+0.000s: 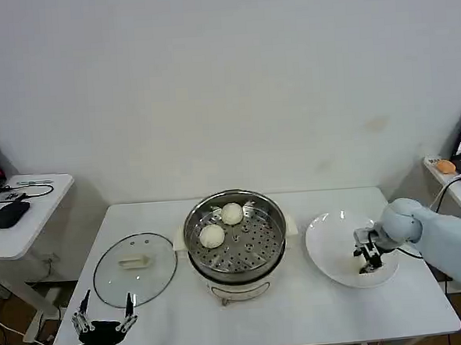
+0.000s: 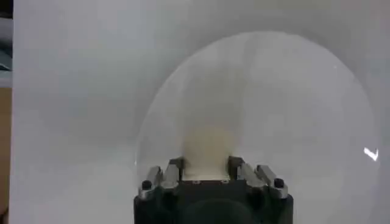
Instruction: Take steamed baozi put them in steamer then cover it.
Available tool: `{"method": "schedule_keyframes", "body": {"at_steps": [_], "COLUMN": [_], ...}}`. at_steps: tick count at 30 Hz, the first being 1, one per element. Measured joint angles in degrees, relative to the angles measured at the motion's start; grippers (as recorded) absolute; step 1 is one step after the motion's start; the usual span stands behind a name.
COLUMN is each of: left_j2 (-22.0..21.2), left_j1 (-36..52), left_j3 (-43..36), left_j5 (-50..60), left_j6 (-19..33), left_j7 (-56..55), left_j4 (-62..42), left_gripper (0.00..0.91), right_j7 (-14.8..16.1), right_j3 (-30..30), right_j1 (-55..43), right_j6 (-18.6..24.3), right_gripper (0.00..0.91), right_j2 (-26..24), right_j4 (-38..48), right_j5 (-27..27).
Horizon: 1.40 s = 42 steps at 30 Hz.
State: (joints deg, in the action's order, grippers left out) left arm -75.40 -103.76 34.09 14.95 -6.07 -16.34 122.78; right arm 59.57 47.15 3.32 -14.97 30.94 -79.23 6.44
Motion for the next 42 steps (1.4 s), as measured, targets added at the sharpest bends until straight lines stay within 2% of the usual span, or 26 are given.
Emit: {"method": "schedule_keyframes", "body": {"at_steps": [8,9,12,18,23,31,42], "left_j2": [0.1,0.1,0.3,0.5,0.3,-0.4,-1.5], "left_j1": [0.0,0.0,0.0,0.6,0.6,1.0,0.0], "left_j3": [-0.2,-0.2,-0.3,0.0,0.3,1.1,2.0], "left_j5": [0.0,0.0,0.0,-0.2,-0.6,-0.7,-0.5], "left_j6": [0.0,0.0,0.0,0.0,0.0,-0.4,-0.3], "left_j7": [-0.2,-0.2,-0.2,-0.2,-0.4,-0.4,-0.7], "left_j4": [0.4,0.5,0.5,0.5,0.6,1.3,1.7], "left_gripper": [0.907,0.907,0.907,0.907,0.907,0.907,0.907], "right_j7": [0.0,-0.1,-0.3,-1.3,-2.2,-2.6,-1.4], "right_j3": [5.7,6.7,9.8,16.0,19.7,21.9,24.8], "right_j1": [-11.5,-13.4,-19.3,-31.0,-36.6,-39.0,-37.0], "right_j6": [-0.9,-1.0,-1.5,-3.0,-4.8,-5.4,-1.6], "right_gripper": [0.504,0.534,0.534,0.534,0.534,0.534,0.544], "right_j2": [-1.0,-0.9,-0.1,4.3,9.4,18.2,27.5], "right_j4": [-2.9,-3.1,-3.7,-5.3,-7.1,-7.9,-8.9], "right_j5": [-4.4,-5.0,-7.2,-12.8,-17.2,-20.0,-19.0]}}
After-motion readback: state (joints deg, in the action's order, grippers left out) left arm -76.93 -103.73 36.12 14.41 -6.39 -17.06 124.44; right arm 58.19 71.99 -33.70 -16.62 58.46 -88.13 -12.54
